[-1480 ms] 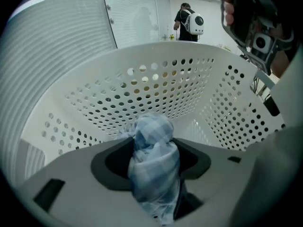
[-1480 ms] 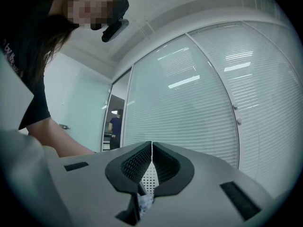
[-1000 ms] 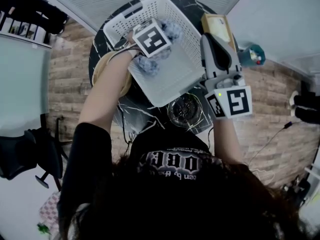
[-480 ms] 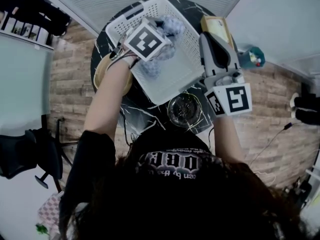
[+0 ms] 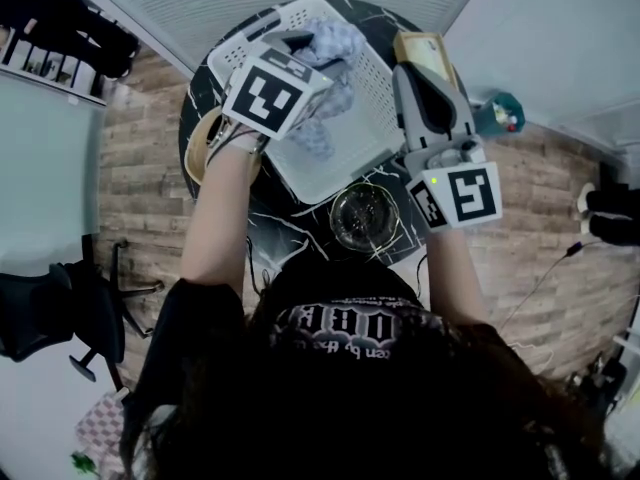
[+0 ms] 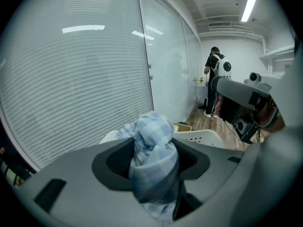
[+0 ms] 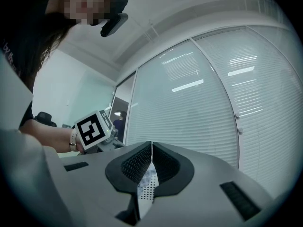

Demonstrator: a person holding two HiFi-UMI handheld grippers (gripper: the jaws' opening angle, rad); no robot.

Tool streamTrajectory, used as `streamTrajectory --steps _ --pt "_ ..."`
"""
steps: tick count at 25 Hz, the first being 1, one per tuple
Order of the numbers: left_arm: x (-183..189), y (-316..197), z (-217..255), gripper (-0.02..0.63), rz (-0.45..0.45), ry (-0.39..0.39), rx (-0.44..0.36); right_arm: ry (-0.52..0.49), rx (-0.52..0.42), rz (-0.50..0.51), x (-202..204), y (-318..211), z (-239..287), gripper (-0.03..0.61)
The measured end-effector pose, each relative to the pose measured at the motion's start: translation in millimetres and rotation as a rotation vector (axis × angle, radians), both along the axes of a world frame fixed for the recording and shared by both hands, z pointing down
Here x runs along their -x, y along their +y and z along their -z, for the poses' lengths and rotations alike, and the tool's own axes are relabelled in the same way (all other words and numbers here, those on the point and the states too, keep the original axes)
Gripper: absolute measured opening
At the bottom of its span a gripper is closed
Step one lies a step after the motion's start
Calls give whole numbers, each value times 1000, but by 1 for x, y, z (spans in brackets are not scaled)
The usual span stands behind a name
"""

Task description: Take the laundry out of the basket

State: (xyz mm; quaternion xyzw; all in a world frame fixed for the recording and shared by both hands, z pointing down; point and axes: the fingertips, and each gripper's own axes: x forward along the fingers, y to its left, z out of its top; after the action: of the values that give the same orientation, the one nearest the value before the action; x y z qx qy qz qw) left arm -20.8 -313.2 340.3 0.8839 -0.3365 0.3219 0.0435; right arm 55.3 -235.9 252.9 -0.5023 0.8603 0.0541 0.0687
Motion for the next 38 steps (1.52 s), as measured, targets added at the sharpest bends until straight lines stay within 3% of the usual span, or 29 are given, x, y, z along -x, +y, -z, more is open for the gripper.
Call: streamTrajectory --steps 10,19,31,38 --pt "-19 19 66 227 12 98 -103 13 -14 -26 -17 3 26 28" --pt "-44 33 132 225 -17 129 -197 37 -45 -71 -45 18 54 28" --pt "-104 55 219 225 -126 194 -327 64 -101 -147 -85 44 86 28" --pt "-146 77 242 225 -207 225 -354 67 -129 -224 -126 65 102 28"
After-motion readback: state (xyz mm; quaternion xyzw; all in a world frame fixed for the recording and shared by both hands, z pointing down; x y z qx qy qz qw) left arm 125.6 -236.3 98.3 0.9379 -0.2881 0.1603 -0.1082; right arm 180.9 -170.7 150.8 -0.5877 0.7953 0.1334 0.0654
